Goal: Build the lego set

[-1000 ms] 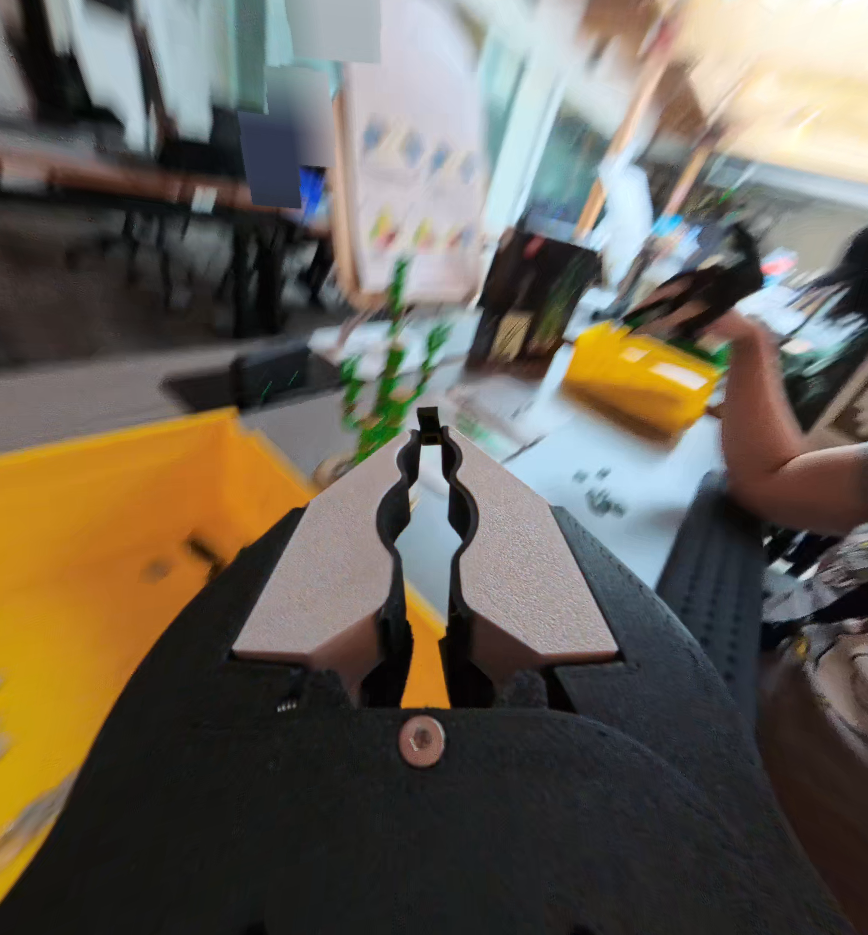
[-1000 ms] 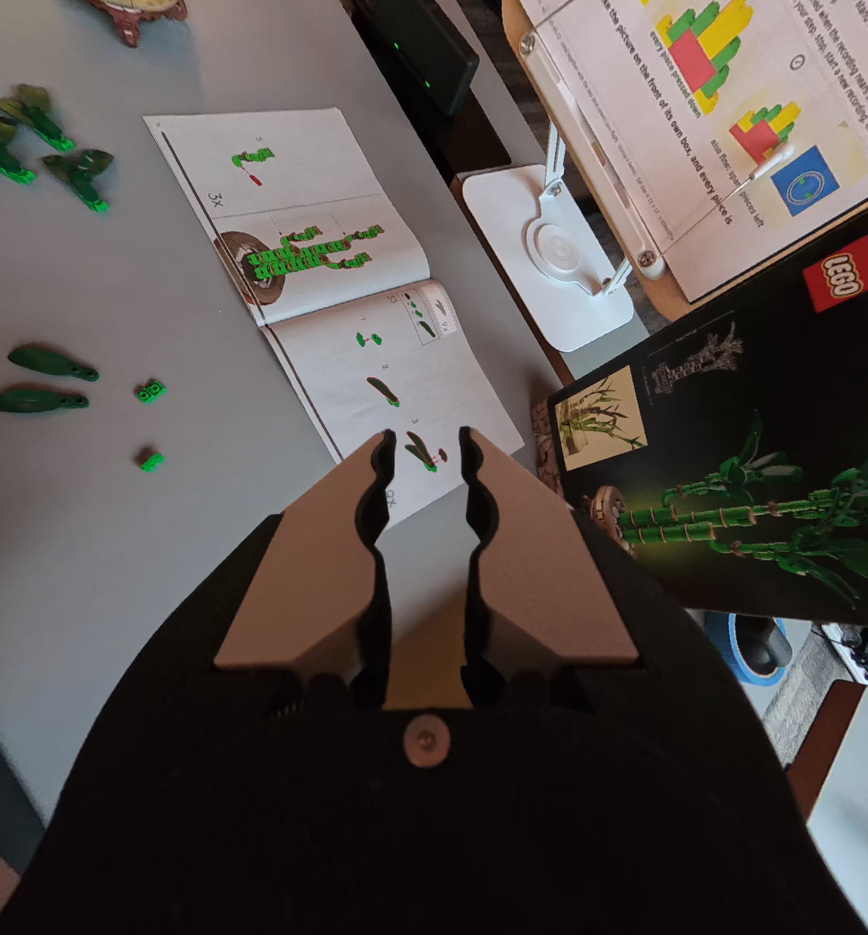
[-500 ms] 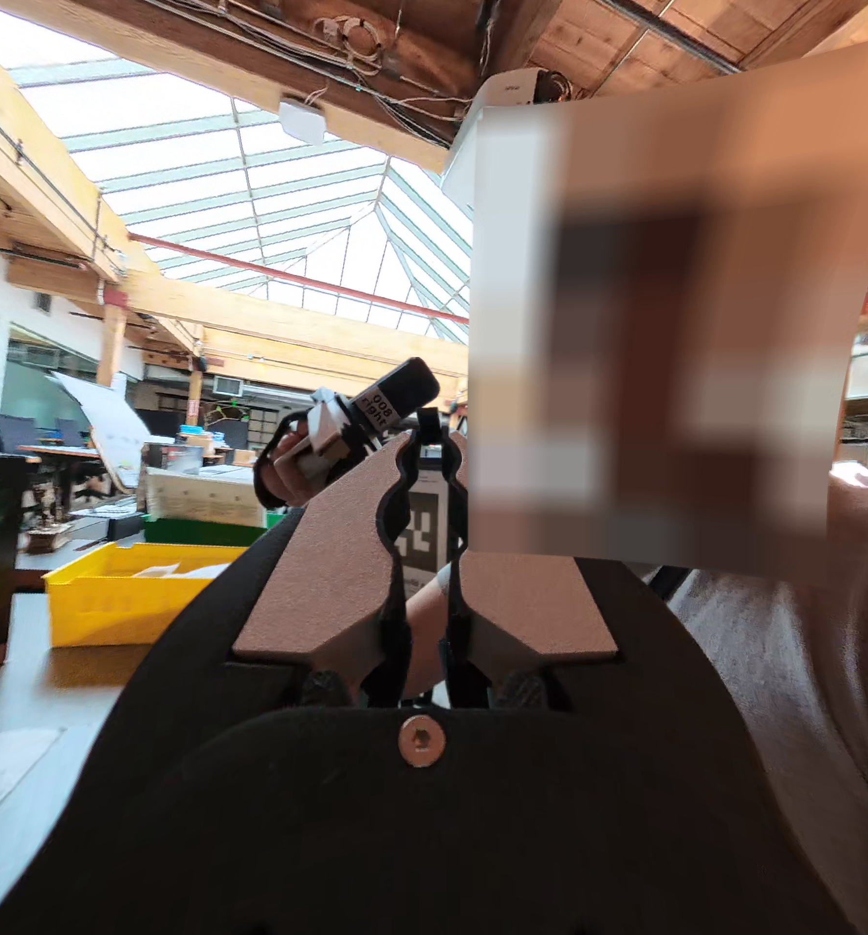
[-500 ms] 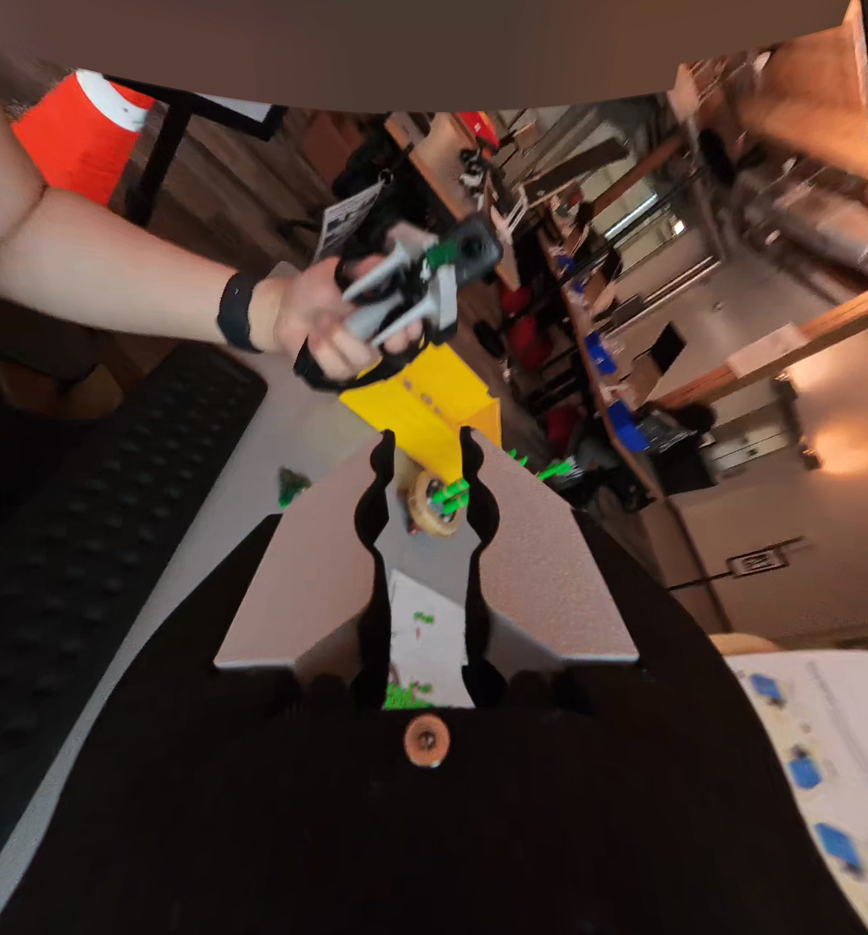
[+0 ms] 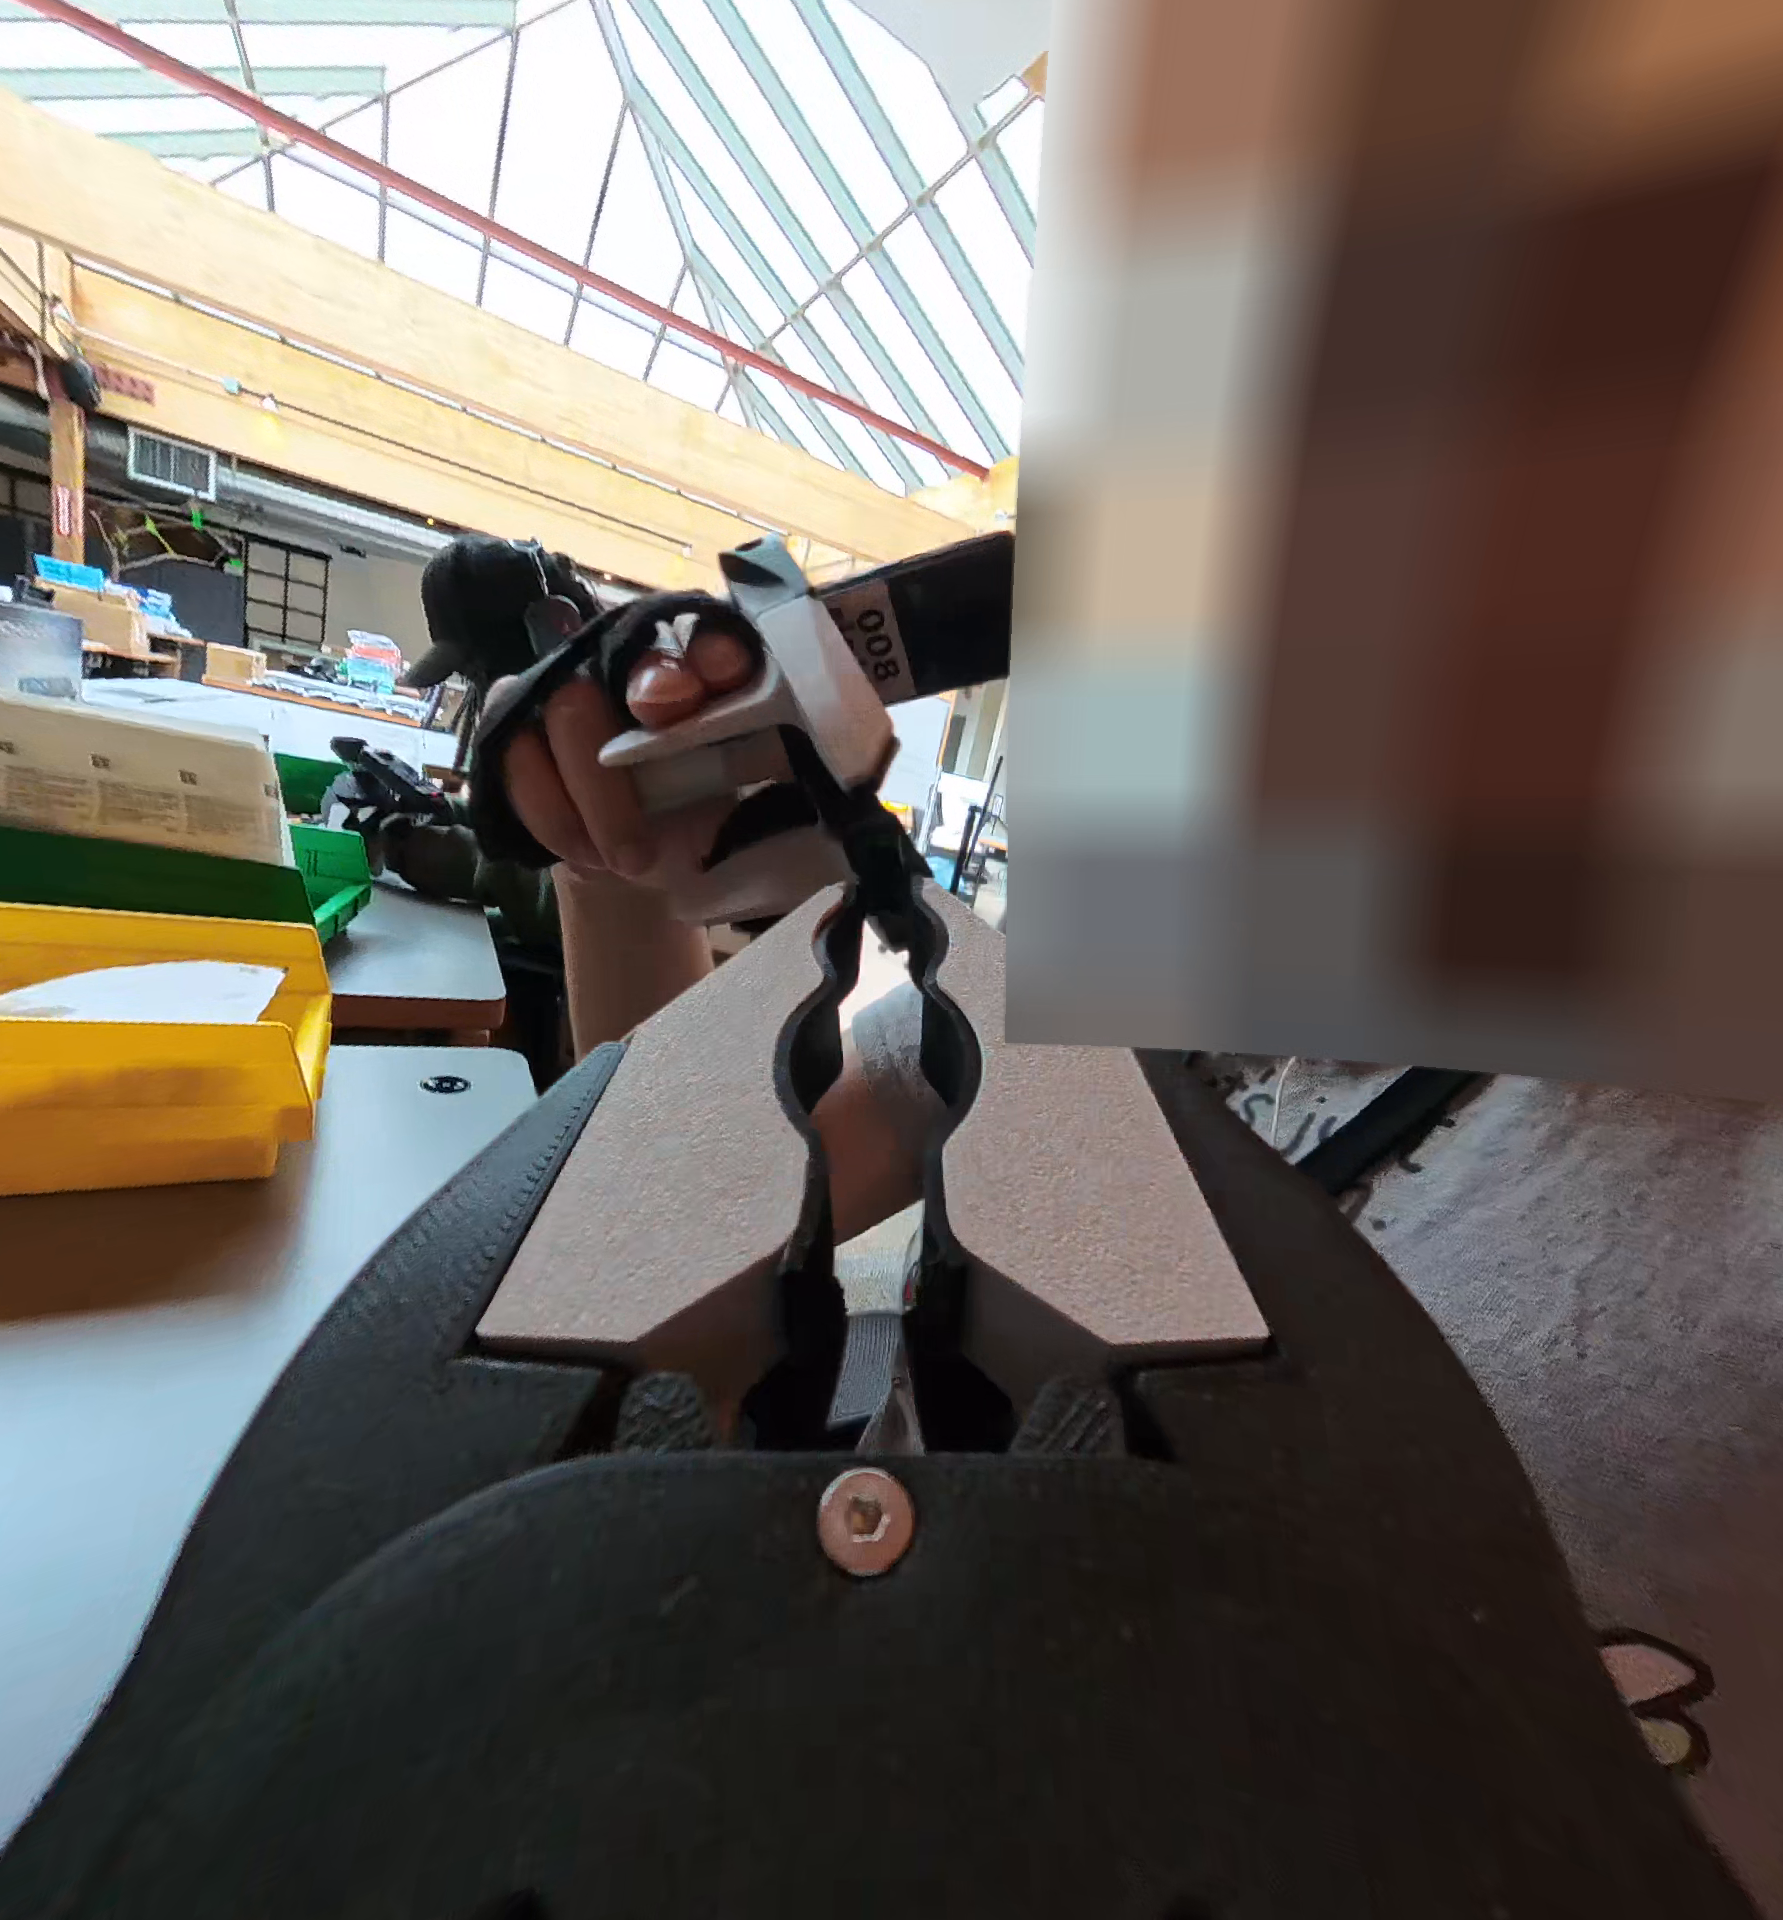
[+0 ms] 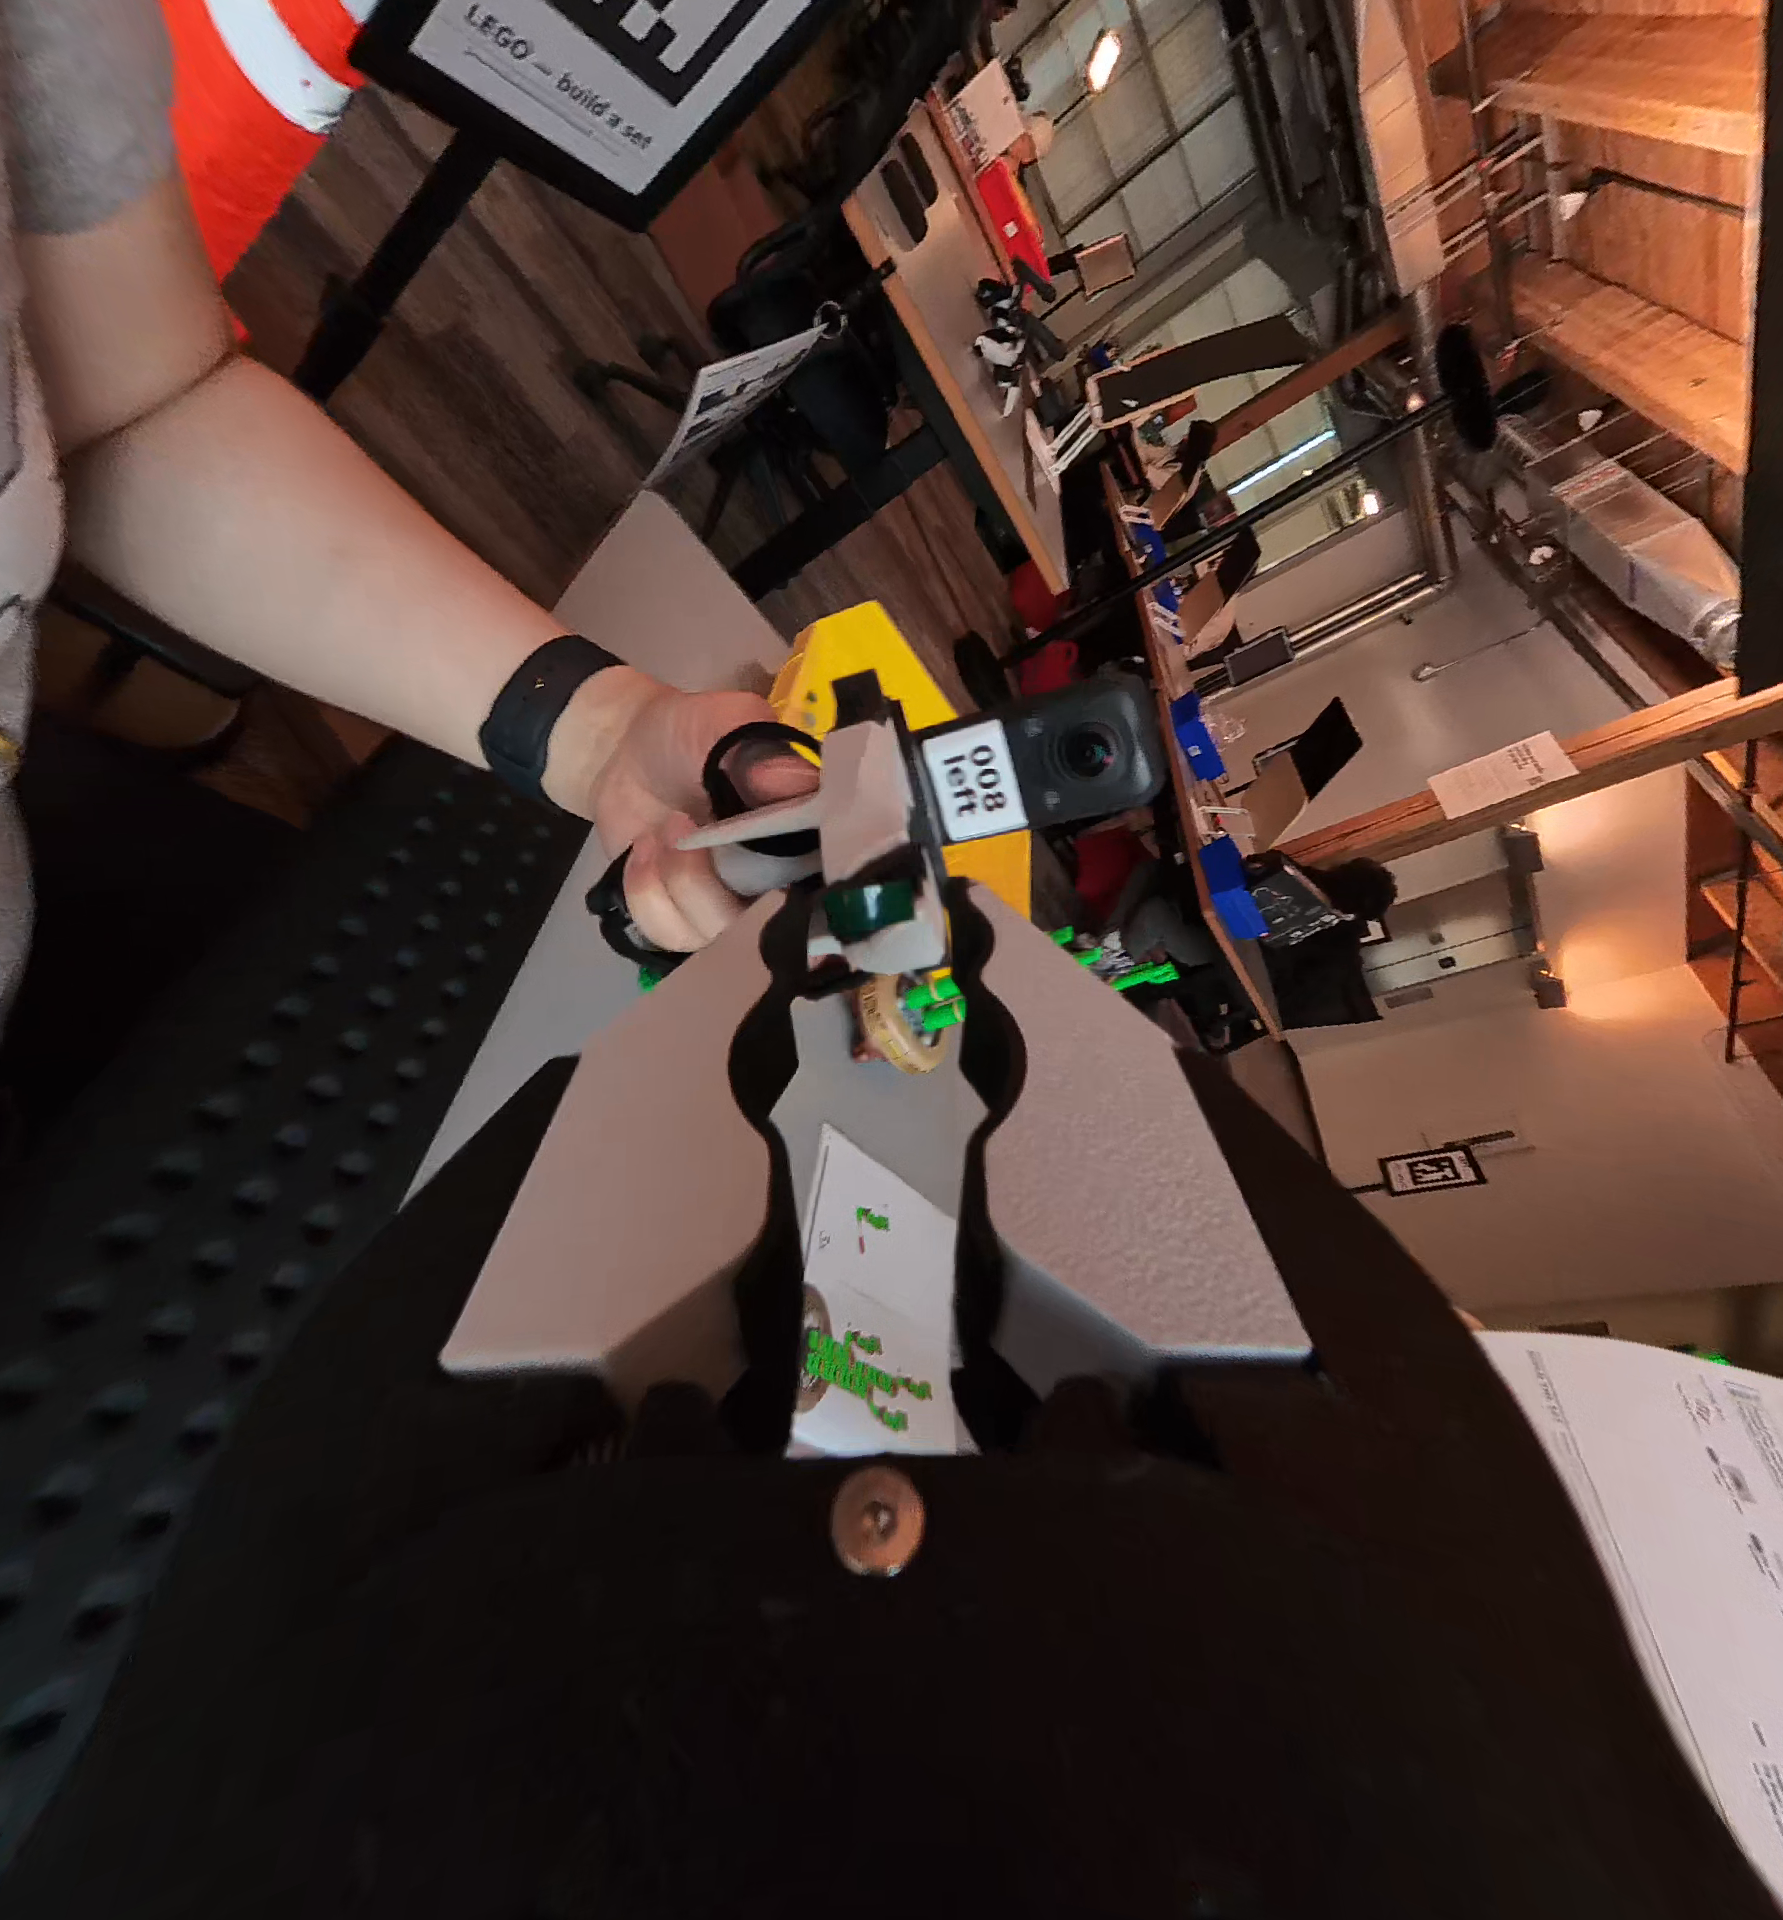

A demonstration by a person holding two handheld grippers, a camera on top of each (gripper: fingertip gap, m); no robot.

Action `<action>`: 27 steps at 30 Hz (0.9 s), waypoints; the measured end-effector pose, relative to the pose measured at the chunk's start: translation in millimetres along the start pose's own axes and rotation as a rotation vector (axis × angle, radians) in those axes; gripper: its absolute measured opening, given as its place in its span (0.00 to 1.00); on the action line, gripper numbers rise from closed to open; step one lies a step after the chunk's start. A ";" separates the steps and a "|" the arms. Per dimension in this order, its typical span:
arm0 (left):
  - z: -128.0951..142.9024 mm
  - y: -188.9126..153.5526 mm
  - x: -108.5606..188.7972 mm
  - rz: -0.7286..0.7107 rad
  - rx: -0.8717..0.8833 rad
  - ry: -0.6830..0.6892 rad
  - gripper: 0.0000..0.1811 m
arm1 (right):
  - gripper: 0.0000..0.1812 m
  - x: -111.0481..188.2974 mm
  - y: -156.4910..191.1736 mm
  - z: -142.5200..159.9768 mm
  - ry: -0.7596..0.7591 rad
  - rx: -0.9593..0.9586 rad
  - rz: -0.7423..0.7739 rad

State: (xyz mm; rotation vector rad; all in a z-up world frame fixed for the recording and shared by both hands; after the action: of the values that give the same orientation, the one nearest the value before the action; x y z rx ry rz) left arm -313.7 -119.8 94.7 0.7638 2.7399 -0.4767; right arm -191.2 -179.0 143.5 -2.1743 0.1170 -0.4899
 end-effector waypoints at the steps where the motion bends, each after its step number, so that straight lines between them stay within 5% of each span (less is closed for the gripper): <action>1: 2.4 2.0 -4.0 0.004 0.005 0.015 0.03 | 0.10 2.5 3.5 0.9 0.016 0.006 -0.022; 10: 6.6 8.3 -23.0 0.022 0.028 0.065 0.03 | 0.09 20.1 12.2 5.8 0.080 0.002 0.002; 13: 7.5 17.2 -23.7 -0.077 0.036 0.098 0.08 | 0.08 24.4 14.7 13.6 0.100 -0.031 0.007; 15: 6.0 33.5 -15.8 -0.322 -0.021 0.162 0.19 | 0.08 28.9 14.2 30.9 0.166 -0.081 0.050; 19: -0.4 60.7 19.3 -0.965 -0.215 0.375 0.16 | 0.09 37.7 19.2 106.5 0.401 -0.296 0.089; 23: -1.3 71.1 47.6 -1.406 -0.271 0.553 0.18 | 0.09 37.2 37.7 185.6 0.540 -0.545 0.059; 27: 2.6 81.8 75.5 -1.759 -0.349 0.679 0.26 | 0.08 28.3 47.1 227.7 0.571 -0.736 0.064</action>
State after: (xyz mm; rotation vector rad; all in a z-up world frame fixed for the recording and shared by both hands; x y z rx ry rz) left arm -332.0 -20.5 47.8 -2.0455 3.1003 0.1003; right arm -72.9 -44.1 -7.1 -2.6456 0.7796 -1.1597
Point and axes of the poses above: each gripper's, where its closed fingertips meet, x back along the fingers, z out of its underside, y = z × x across the jaws, the point moved 8 cm from there along x, back along the fingers, and after that the axes turned 5 degrees about -z, right-handed, at the moved point
